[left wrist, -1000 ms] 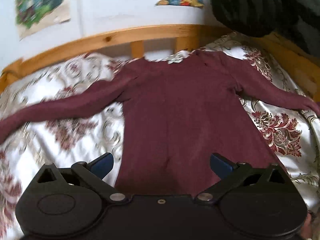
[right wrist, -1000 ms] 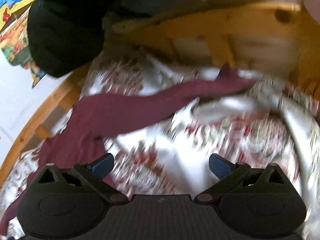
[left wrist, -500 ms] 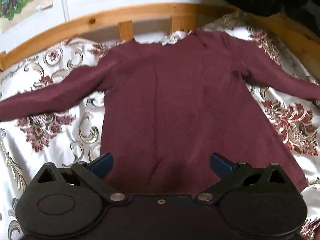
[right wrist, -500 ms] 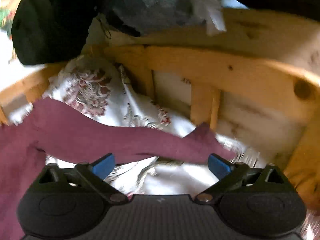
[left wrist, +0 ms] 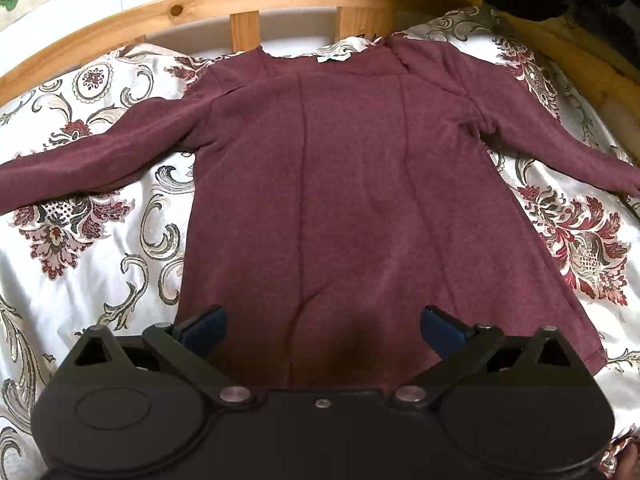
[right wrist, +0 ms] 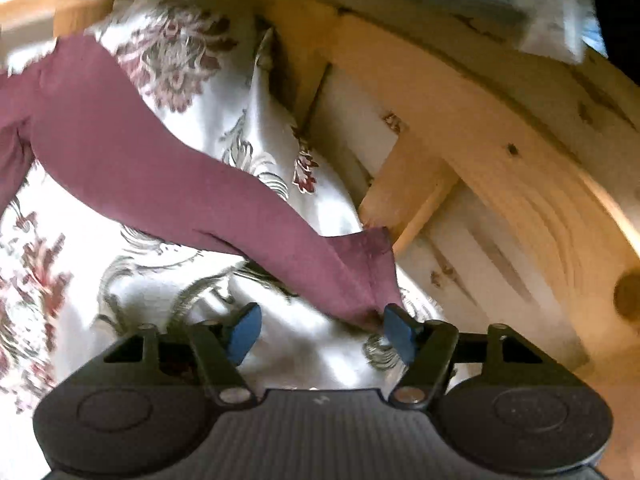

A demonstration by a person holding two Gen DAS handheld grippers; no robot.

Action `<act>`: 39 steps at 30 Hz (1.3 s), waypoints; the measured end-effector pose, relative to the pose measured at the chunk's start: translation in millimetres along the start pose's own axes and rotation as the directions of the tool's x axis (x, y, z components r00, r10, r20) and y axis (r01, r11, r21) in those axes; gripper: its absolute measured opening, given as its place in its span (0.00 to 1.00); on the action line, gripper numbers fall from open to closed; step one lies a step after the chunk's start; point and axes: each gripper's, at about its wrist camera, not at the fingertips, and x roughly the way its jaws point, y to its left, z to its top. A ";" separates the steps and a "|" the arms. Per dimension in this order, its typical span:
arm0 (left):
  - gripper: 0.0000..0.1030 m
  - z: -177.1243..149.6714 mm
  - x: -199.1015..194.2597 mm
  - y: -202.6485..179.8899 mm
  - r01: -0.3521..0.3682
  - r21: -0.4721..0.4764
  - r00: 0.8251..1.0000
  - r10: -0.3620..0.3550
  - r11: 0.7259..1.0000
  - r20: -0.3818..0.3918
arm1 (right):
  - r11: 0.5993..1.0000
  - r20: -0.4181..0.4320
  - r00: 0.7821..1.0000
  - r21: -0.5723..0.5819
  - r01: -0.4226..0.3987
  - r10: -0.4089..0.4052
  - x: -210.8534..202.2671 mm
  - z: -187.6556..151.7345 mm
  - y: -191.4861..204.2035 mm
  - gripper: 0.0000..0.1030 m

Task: Fold small clothes
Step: 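Reach the right tool to the maroon sleeve cuff and close on it, then carry the held sleeve with the right tool across the shirt body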

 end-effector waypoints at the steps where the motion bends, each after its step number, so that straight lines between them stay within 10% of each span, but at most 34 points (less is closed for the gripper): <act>1: 0.99 -0.2 -0.3 -0.3 -0.003 0.001 1.000 0.003 1.000 0.001 | 1.000 -0.014 1.000 -0.002 0.004 -0.004 3.5 0.3 0.0 0.53; 3: 0.99 -0.8 -1.2 -0.5 -0.008 0.002 1.000 0.008 1.000 0.003 | 1.000 -0.039 0.999 -0.004 0.002 -0.002 10.0 -1.7 -0.4 0.40; 5: 0.99 -0.9 -2.3 0.2 -0.009 0.001 1.000 0.009 1.000 0.005 | 1.000 -0.056 0.998 0.002 -0.002 0.002 12.7 -2.3 -0.9 0.04; 15: 0.99 0.5 -12.7 12.1 0.039 -0.068 0.999 -0.038 0.997 0.025 | 0.975 0.070 0.977 0.081 -0.208 0.202 -84.2 24.9 4.7 0.03; 34: 0.99 6.0 -33.0 61.1 0.053 -0.253 0.995 -0.028 0.966 0.100 | 0.716 0.146 0.702 -0.186 -0.672 0.697 -218.3 98.5 195.3 0.02; 39: 0.99 6.2 -34.5 68.1 0.048 -0.288 0.993 -0.016 0.956 0.115 | 0.671 0.111 0.665 -0.216 -0.709 0.738 -210.7 100.6 253.5 0.02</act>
